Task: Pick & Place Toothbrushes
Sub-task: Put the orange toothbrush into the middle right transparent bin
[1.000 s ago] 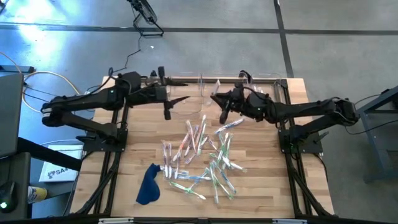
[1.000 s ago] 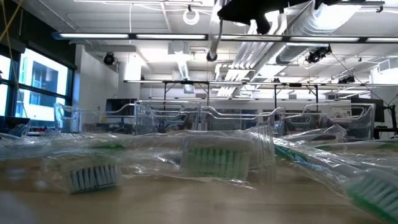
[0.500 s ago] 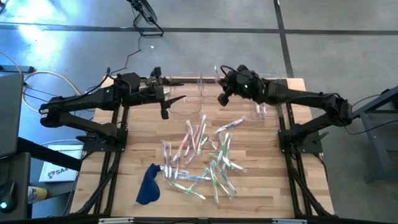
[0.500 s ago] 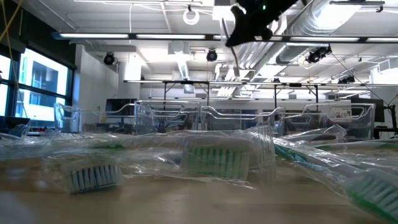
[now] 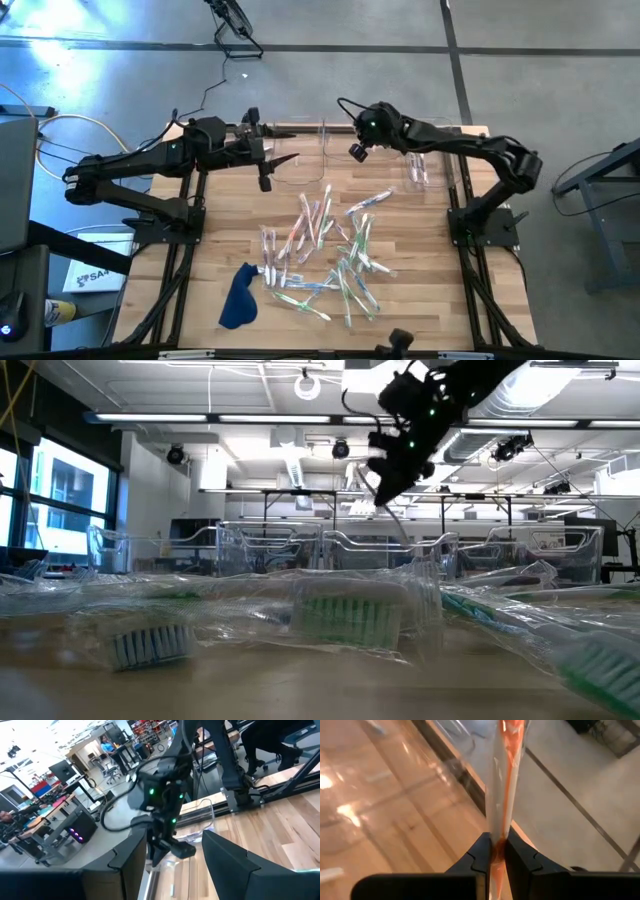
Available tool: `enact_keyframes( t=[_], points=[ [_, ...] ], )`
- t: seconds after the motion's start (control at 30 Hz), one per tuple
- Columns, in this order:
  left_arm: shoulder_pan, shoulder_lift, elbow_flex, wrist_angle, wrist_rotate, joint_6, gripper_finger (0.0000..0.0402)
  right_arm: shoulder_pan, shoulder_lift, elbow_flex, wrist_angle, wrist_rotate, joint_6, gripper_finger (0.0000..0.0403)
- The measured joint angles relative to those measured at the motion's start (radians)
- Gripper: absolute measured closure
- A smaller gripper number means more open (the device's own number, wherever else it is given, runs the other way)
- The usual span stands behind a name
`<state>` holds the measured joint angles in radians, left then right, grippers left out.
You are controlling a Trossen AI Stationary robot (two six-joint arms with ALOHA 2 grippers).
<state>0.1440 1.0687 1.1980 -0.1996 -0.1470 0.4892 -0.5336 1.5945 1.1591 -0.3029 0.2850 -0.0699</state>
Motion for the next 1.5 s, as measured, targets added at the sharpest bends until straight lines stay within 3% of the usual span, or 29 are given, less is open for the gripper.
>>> enact_keyframes(
  t=[0.5, 0.9, 1.17, 1.5],
  points=[
    [0.0, 0.0, 0.0, -0.021, 0.0, -0.002, 0.0215, -0.122, 0.092, 0.0, -0.043, -0.035, -0.066, 0.0375],
    [0.0, 0.001, 0.0, -0.02, -0.002, -0.026, 0.0215, -0.145, 0.142, -0.001, -0.069, -0.163, -0.144, 0.0375],
    [0.0, 0.001, 0.0, -0.02, -0.003, -0.026, 0.0215, -0.143, 0.18, -0.001, -0.081, -0.165, -0.257, 0.0375],
    [0.0, 0.001, 0.0, -0.02, -0.005, -0.045, 0.0215, -0.141, 0.18, -0.001, -0.077, -0.188, -0.293, 0.0265]
  ],
)
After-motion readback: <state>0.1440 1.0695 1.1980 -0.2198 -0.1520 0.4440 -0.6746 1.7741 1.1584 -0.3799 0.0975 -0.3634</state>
